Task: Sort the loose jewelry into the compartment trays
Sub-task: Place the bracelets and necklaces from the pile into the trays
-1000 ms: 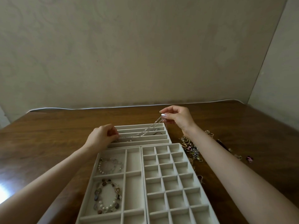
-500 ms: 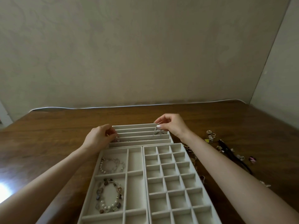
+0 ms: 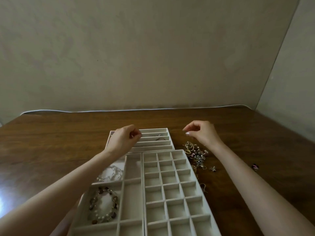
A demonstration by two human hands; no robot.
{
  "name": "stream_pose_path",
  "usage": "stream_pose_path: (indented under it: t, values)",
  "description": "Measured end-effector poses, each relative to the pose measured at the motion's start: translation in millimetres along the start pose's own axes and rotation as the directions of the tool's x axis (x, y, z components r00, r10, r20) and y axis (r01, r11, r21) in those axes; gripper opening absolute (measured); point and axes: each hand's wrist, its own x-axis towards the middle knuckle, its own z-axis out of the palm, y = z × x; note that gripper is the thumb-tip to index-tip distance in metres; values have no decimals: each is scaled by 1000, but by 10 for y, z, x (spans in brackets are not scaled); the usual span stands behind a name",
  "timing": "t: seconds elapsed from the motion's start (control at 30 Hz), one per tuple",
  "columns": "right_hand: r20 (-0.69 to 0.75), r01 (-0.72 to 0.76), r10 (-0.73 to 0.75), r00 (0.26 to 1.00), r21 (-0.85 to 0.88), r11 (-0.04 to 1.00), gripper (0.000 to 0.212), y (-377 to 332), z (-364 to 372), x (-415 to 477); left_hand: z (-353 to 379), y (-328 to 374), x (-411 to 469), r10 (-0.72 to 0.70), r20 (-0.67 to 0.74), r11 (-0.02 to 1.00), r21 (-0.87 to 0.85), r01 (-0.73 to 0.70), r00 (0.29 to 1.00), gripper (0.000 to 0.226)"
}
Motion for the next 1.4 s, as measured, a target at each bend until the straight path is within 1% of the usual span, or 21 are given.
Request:
stream_pose_path:
  t: [0.1,0.17,0.4,0.6,0.8,0.87,0.93,1.03,1.1,1.17,1.23,1.3,1.33,1.4]
  values:
    - [-29,-19,17,999,-71,997,14,134,-53,-62,155,205,57,61,22,998,-25,-60,998,4]
    - [-22,-36,34,999,-97,995,15,208,-73,-96,249,314,90,88,40,996,-31,-87,995,5]
    - [-12,-68,67,998,-279,958,11,298,-156,-97,518,539,157,124,103,992,-13,-123,987,8]
    - [103,-42,104,989,-482,875,13,269,-120,-132,682,651,197,133,129,991,-16,-132,983,7]
    - [91,5,52,994,-536,844,9,252,-100,-126,766,774,237,151,159,988,-3,-152,976,10]
    - [48,2,26,998,-517,856,8,264,-119,-137,785,810,260,161,147,987,-1,-162,976,10]
    - [-28,-2,-12,1000,-449,894,7,268,-145,-133,798,840,279,172,126,985,-6,-173,977,10]
    - [-143,61,-102,984,-270,961,10,229,-169,-135,814,872,294,169,90,985,-36,-167,981,11]
    - [-174,128,-151,973,-140,982,13,172,-174,-160,815,895,296,138,61,988,-74,-134,989,15]
    - [-179,189,-193,965,-43,981,14,121,-170,-191,801,912,297,82,48,987,-140,-74,996,19]
    - [-183,229,-225,957,1,973,13,98,-166,-199,775,917,302,-3,63,968,-250,18,998,19]
    - [-184,253,-247,951,10,967,12,92,-154,-199,747,916,309,-73,94,915,-391,104,993,13]
    - [-186,264,-258,948,8,964,11,92,-148,-197,729,913,314,-90,118,885,-446,134,989,10]
    - [-193,287,-280,940,9,958,12,100,-137,-198,691,906,315,-97,173,837,-518,174,980,12]
